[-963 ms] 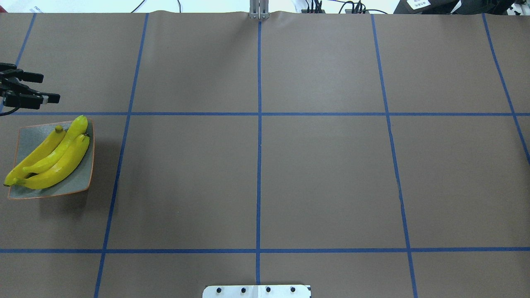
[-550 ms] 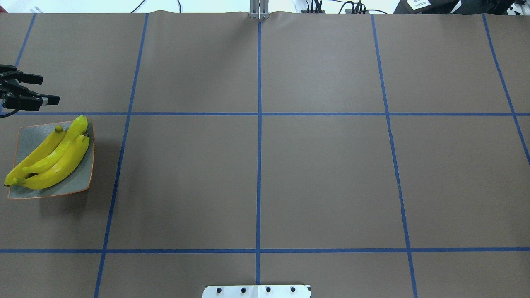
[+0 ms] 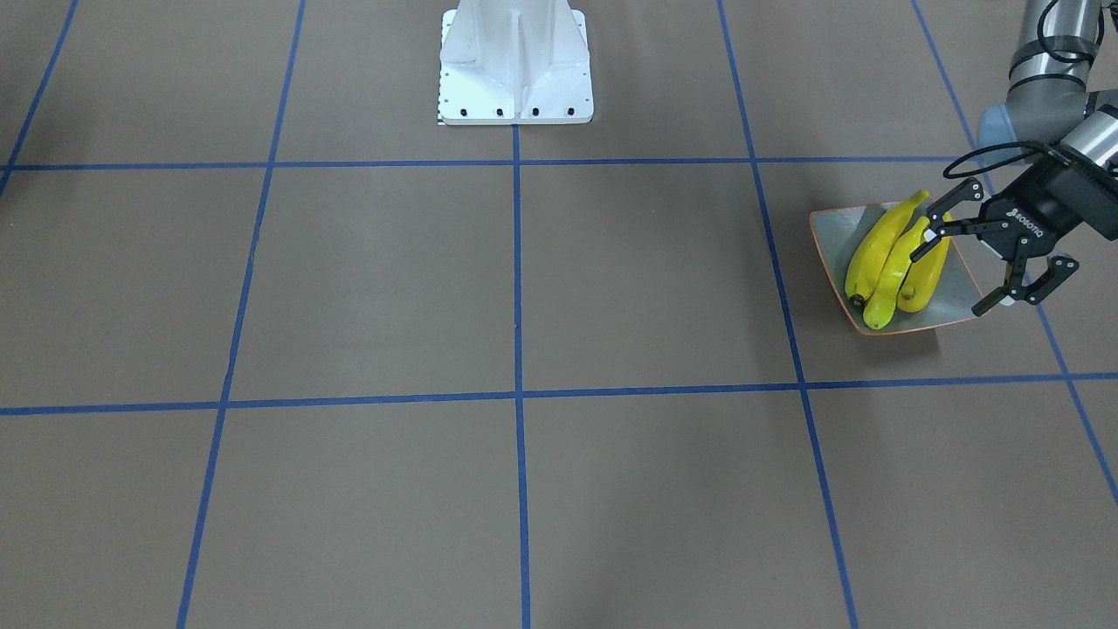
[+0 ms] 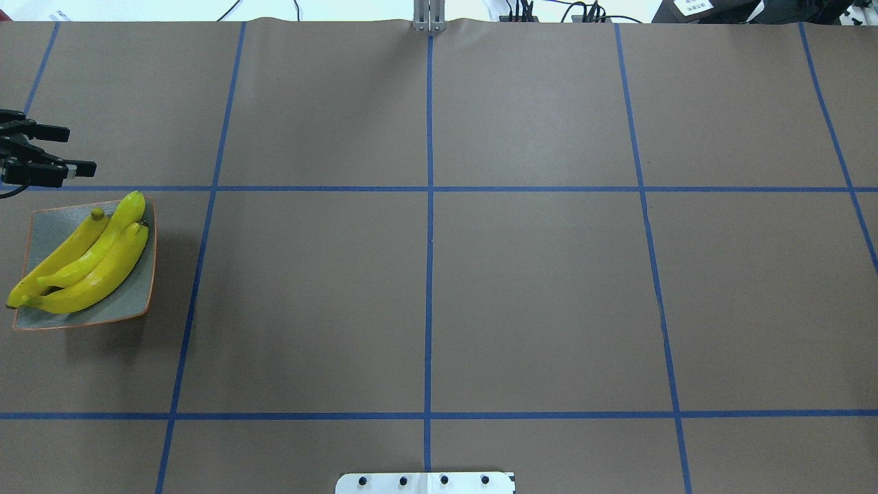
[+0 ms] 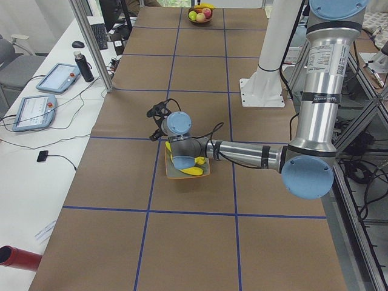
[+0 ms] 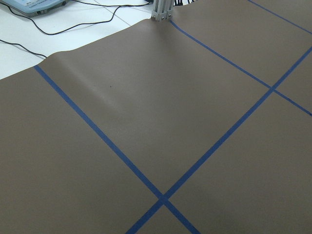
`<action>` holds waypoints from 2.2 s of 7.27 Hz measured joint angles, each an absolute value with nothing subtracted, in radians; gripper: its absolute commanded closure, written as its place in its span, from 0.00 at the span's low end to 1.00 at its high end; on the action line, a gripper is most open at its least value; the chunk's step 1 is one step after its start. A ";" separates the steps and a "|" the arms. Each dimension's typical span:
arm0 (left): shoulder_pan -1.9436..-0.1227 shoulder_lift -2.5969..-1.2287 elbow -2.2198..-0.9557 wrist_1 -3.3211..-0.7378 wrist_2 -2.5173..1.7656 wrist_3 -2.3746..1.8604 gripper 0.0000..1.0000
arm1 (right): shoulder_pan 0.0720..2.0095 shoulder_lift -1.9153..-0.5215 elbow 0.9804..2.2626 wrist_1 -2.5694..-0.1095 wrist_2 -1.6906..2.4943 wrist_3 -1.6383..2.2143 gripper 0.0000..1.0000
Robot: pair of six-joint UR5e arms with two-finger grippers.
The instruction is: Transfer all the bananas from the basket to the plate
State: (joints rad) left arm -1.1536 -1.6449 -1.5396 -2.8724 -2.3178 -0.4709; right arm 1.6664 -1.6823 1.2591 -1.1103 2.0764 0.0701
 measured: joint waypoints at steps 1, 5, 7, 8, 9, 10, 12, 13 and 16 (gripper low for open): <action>-1.154 -1.645 -1.540 -2.878 -2.318 -0.471 0.01 | 1.653 -1.694 1.238 -1.071 2.061 0.094 0.05; -1.154 -1.646 -1.541 -2.885 -2.318 -0.471 0.01 | 1.622 -1.753 1.206 -0.942 1.978 0.111 1.00; -1.154 -1.645 -1.539 -2.885 -2.318 -0.471 0.01 | 1.601 -1.750 1.209 -0.936 1.975 0.111 1.00; -1.154 -1.645 -1.536 -2.886 -2.318 -0.471 0.01 | 1.594 -1.746 1.214 -0.936 1.975 0.109 1.00; -1.153 -1.645 -1.522 -2.897 -2.318 -0.470 0.01 | 1.591 -1.743 1.230 -0.935 1.972 0.103 1.00; -1.153 -1.647 -1.498 -2.918 -2.318 -0.471 0.01 | 1.592 -1.746 1.256 -0.935 1.959 0.090 1.00; -1.152 -1.651 -1.469 -2.942 -2.319 -0.475 0.01 | 1.623 -1.746 1.299 -0.941 1.901 -0.004 1.00; -1.151 -1.655 -1.467 -2.940 -2.323 -0.493 0.01 | 1.658 -1.735 1.325 -0.964 1.890 -0.059 1.00; -1.132 -1.729 -1.498 -2.934 -2.325 -0.804 0.01 | 1.697 -1.681 1.551 -1.237 1.926 -0.069 1.00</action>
State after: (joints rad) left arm -1.1319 -1.7293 -1.4979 -2.9340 -2.3254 -0.8036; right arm 1.6967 -1.6815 1.5512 -1.2372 1.9262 -0.0690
